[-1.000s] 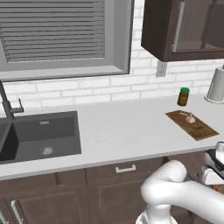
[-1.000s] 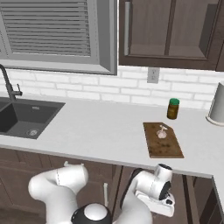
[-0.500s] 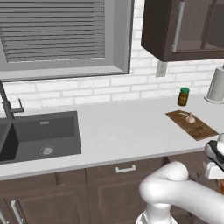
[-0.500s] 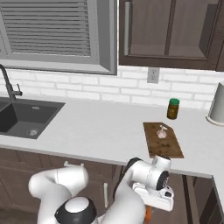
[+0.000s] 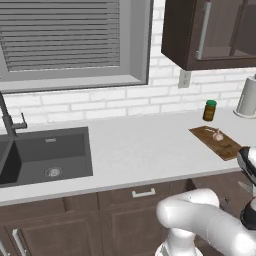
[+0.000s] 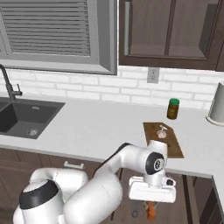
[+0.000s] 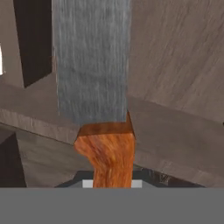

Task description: Place the appropriate cutting tool for cutting the garlic skin on the cutting board.

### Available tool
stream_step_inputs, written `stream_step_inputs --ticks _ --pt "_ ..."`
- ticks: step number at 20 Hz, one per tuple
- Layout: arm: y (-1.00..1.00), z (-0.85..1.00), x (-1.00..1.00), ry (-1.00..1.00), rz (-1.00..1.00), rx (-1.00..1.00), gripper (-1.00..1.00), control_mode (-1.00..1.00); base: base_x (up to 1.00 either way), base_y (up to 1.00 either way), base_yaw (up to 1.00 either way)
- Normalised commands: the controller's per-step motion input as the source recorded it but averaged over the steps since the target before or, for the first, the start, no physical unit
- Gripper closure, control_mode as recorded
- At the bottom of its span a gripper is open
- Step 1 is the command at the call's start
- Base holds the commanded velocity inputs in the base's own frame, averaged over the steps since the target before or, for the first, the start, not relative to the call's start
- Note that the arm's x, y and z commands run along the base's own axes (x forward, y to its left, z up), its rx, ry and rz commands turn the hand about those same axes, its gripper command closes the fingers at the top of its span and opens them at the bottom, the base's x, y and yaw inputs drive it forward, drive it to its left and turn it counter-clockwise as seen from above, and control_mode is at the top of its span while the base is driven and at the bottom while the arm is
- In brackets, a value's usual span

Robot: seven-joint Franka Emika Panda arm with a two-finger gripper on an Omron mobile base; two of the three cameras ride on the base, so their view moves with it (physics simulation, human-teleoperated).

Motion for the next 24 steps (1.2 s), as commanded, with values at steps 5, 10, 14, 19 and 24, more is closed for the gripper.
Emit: stream_step_inputs --ticks 5,10,14,19,24 --pt "0.10 1.00 -0.70 0.01 0.29 0.00 1.00 -1.00 0.00 0.00 0.00" --pt "0.03 1.00 -0.27 -0.07 0.22 0.05 1.00 -1.00 0.00 0.00 0.00" --pt "-0.05 1.00 0.16 -0.21 0.15 0.02 1.00 -1.00 0.00 0.00 0.00" --pt "-0.46 0.93 0.83 -0.06 0.14 0.10 1.00 -1.00 0.00 0.00 0.00" --pt "-0.46 0.22 1.00 -0.01 0.13 0.17 1.00 -1.00 0.00 0.00 0.00"
